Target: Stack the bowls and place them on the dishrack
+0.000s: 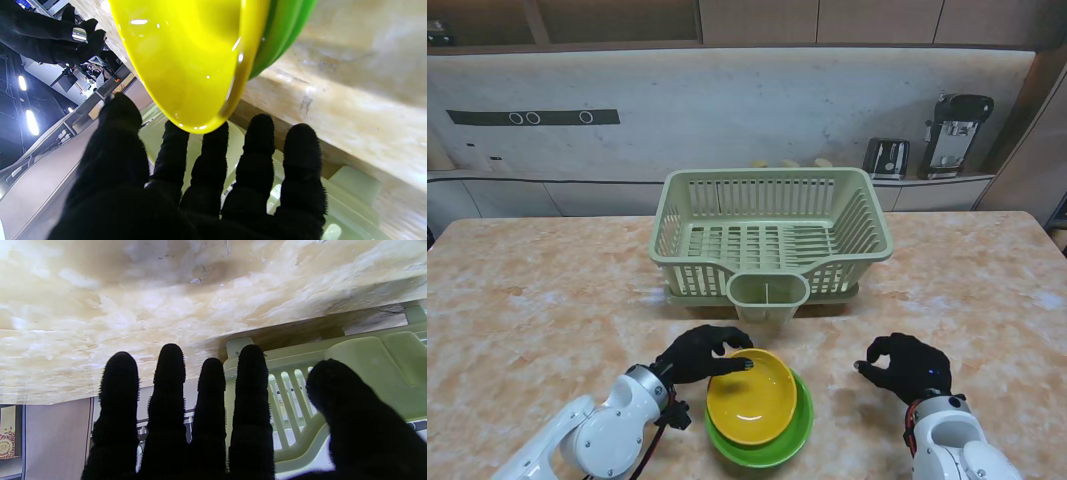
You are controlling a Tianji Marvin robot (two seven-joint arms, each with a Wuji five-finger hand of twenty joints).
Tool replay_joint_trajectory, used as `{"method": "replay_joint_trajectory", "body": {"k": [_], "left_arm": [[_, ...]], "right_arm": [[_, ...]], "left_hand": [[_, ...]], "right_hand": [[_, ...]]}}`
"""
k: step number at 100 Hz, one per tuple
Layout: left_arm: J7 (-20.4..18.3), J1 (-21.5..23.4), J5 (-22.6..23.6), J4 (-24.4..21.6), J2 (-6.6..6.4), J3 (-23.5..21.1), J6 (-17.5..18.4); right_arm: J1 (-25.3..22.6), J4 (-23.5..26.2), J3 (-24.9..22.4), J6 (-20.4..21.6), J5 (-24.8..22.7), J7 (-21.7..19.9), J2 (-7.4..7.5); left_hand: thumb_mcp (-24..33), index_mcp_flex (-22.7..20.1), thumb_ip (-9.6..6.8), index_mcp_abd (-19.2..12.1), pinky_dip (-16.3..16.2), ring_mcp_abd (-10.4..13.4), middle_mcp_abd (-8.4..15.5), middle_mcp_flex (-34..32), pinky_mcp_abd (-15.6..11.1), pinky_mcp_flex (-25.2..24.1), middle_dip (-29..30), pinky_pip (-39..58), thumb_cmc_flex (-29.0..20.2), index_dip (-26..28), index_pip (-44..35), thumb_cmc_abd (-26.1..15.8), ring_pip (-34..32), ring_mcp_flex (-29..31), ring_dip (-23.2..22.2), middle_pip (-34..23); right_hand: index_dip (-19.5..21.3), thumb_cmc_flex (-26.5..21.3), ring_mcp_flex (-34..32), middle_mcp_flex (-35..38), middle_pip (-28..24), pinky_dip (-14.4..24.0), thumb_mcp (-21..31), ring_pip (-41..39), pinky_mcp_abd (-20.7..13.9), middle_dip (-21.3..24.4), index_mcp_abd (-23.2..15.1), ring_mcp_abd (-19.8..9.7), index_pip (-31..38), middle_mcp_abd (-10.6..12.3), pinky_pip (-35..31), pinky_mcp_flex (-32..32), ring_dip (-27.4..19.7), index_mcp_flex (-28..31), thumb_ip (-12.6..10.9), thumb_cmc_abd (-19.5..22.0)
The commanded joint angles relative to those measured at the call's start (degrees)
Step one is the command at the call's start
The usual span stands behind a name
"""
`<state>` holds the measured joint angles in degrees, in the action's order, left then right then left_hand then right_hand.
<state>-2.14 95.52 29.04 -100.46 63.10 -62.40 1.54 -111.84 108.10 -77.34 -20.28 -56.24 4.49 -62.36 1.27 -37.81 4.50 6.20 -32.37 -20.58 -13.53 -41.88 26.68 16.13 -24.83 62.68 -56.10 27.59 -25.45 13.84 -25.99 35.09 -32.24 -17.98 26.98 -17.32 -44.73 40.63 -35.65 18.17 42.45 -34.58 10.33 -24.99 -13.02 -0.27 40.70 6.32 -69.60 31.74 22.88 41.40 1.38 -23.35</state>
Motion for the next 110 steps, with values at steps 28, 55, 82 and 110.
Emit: {"method": "replay_joint_trajectory", "body": {"k": [28, 55, 82, 110], "left_arm": [[3.36, 1.74, 4.3, -1.67, 0.32, -1.03, -0.11], [5.59, 3.11, 8.09, -2.41, 0.39, -2.16, -1.19], [4.92, 4.12, 11.68, -2.42, -0.08, -2.8, -3.18], [6.91, 5.37, 16.2, -3.49, -0.15, -4.27, -4.29]], "right_arm": [[-0.81, 0.13, 0.0, 0.41, -0.21, -0.37, -0.41], [-1.4, 0.38, -0.39, 0.93, -0.34, 0.33, -0.49], [-1.77, 0.84, -0.53, 1.6, -0.22, 0.02, -0.44], [-2.07, 1.85, 0.19, 4.07, 0.09, -1.93, -0.07]], "left_hand": [[-2.53, -1.2, -1.71, -1.11, 0.56, -0.46, 0.98, 2.23, 3.47, -4.28, 2.96, -3.72, 2.91, -2.61, 3.87, -3.41, 3.27, -3.95, 3.24, 3.39], [-2.58, -0.66, -1.75, 0.83, 0.68, -0.53, 0.43, 2.23, 2.9, -4.34, 2.96, -3.91, 3.39, -3.04, 5.1, -2.76, 3.04, -3.62, 3.55, 3.2], [-2.51, -0.55, -1.91, 4.02, 1.16, -1.17, -2.0, 2.9, 1.16, -4.5, 3.11, -4.59, 5.15, -3.63, 6.8, -1.77, 2.68, -4.09, 3.66, 3.35], [-2.2, -0.36, -1.89, 2.33, 0.66, -1.16, -0.78, 2.38, 0.2, -3.72, 2.31, -3.12, 4.98, -1.83, 4.8, -2.17, 1.16, -3.33, 2.82, 2.22]], "right_hand": [[-0.06, -0.59, 0.13, 1.33, 0.81, 0.83, -0.91, 0.61, -0.33, -0.08, -1.11, 0.39, 0.65, 1.4, -0.02, -0.18, -0.49, 0.56, -0.1, 0.92], [-0.05, -0.56, 0.11, 1.35, 0.84, 0.81, -0.96, 0.64, -0.41, -0.09, -1.12, 0.38, 0.64, 1.43, 0.04, -0.28, -0.49, 0.62, -0.09, 0.92], [-0.07, -0.51, 0.21, 1.36, 0.96, 0.78, -1.02, 0.76, -0.4, -0.07, -1.14, 0.36, 0.56, 1.51, 0.13, -0.36, -0.51, 0.59, -0.06, 0.79], [0.3, 1.82, 0.52, 1.32, 1.32, 0.74, -1.96, 1.18, -0.35, 0.01, -0.51, 0.48, -0.69, 1.45, 0.31, -0.67, -0.6, 0.6, -0.59, 2.42]]}}
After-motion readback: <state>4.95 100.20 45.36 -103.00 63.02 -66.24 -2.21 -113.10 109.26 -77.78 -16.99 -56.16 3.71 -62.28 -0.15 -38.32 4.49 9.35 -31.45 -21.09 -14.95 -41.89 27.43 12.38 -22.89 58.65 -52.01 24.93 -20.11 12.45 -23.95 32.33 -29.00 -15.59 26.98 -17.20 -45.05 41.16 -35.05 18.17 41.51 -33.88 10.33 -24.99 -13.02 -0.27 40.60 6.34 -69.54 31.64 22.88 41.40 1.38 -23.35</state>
